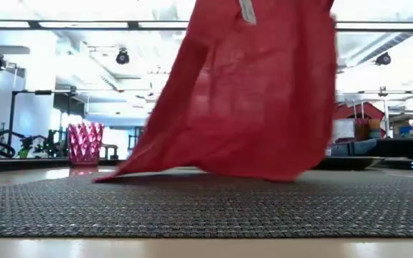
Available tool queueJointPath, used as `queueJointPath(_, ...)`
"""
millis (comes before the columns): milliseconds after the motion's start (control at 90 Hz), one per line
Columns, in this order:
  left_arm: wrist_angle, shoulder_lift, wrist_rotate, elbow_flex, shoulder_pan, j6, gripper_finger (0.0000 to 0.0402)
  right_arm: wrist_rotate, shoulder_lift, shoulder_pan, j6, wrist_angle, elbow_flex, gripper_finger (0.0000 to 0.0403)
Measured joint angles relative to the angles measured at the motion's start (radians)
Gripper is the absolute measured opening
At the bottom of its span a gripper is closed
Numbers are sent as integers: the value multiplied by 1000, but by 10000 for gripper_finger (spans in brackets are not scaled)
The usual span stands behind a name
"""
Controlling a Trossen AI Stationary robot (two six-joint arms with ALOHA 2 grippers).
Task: Set table place
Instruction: Fold the red napkin
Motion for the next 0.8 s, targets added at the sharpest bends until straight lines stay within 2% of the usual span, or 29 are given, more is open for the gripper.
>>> queueJointPath(211,-40,3,2,-57,-3,-23,0,-88,-10,1,64,-13,-83,0)
queueJointPath(533,-41,7,28,-324,-5,-251,0,-90,48,1,190,20,-314,0)
queueJointPath(678,2,8,28,-450,-3,-315,0,-90,55,-2,245,123,-447,0)
queueJointPath(800,108,8,32,-546,-1,-343,0,-130,73,-8,264,277,-560,0)
